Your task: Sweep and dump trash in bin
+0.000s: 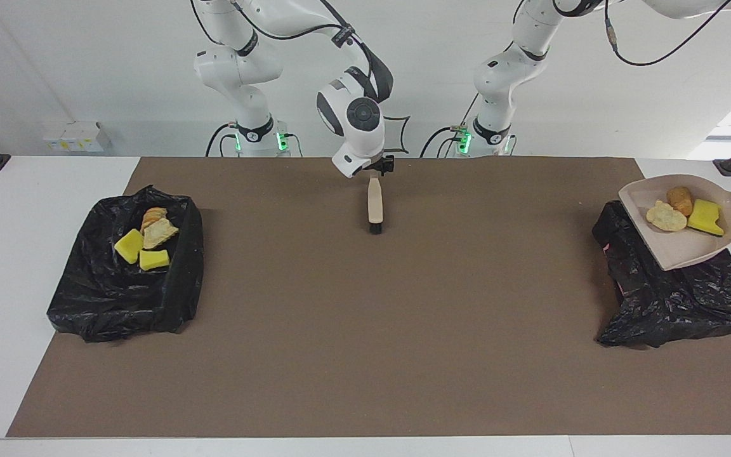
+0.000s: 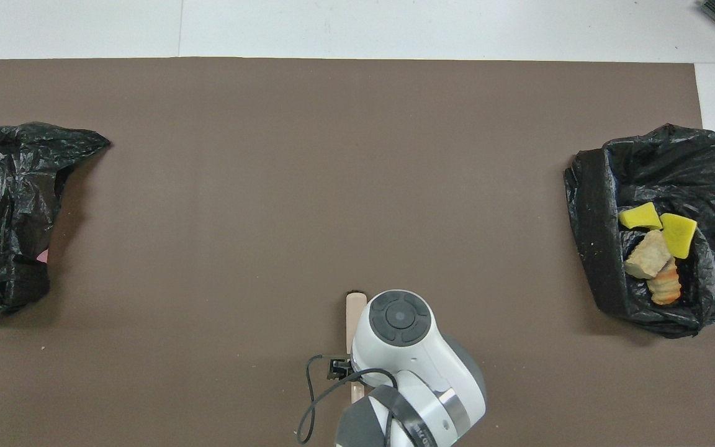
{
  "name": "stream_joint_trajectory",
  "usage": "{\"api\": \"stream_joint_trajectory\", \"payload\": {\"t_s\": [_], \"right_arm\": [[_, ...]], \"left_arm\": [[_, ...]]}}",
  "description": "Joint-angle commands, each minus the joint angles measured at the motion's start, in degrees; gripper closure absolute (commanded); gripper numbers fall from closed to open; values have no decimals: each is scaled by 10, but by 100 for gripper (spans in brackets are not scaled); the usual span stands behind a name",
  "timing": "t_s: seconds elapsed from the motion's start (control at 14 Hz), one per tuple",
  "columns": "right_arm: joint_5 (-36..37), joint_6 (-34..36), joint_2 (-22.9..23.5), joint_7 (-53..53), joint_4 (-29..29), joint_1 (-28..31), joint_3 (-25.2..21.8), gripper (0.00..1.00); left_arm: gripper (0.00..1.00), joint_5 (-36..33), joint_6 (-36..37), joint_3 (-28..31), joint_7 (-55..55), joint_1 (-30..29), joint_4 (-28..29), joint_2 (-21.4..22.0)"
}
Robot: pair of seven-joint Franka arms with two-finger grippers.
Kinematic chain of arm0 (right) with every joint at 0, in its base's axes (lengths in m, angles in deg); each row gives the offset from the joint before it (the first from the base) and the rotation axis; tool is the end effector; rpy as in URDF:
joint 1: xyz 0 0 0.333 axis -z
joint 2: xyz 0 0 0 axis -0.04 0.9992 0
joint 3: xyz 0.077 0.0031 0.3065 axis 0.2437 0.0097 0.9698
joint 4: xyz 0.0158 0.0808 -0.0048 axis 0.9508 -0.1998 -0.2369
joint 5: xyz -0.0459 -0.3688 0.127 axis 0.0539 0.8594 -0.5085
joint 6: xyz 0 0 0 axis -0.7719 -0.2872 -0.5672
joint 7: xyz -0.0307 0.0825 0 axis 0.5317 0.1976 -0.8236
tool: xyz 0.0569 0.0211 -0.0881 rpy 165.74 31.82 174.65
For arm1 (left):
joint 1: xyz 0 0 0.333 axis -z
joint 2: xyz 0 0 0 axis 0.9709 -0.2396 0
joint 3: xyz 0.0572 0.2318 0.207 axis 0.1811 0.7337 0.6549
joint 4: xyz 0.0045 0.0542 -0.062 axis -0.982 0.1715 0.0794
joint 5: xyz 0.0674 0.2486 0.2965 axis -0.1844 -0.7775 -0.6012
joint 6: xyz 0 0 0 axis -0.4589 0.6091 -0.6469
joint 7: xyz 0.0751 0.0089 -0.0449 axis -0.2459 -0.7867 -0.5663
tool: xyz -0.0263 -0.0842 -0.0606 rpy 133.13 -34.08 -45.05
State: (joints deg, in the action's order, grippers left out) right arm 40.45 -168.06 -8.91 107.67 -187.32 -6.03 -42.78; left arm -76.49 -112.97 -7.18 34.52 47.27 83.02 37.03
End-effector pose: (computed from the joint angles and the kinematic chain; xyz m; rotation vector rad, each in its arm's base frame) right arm 0.3744 0.3553 0.3374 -3.0153 0.1727 0.5720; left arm 0.5600 0.3192 0.5585 -1.9986 2.0682 0.3074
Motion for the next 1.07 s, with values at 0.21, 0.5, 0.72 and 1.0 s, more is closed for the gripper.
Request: {"api": "stream_joint_trajectory", "payload": {"t_s": [0.21, 0.5, 0.72, 1.0], "right_arm": [[34, 52, -61, -8, 41, 122, -1, 0], [39, 176, -58, -51, 143, 208, -1, 0], [63, 205, -59, -130, 190, 239, -5, 0], [115, 244, -42, -151, 260, 245, -6, 0]], "left_arm": [[100, -164, -53, 0, -83, 11, -16, -13], [100, -267, -52, 0, -133, 37, -1, -5], [100, -333, -51, 0, -182, 58, 31, 12], [100, -406, -50, -1, -234, 75, 66, 35]]}}
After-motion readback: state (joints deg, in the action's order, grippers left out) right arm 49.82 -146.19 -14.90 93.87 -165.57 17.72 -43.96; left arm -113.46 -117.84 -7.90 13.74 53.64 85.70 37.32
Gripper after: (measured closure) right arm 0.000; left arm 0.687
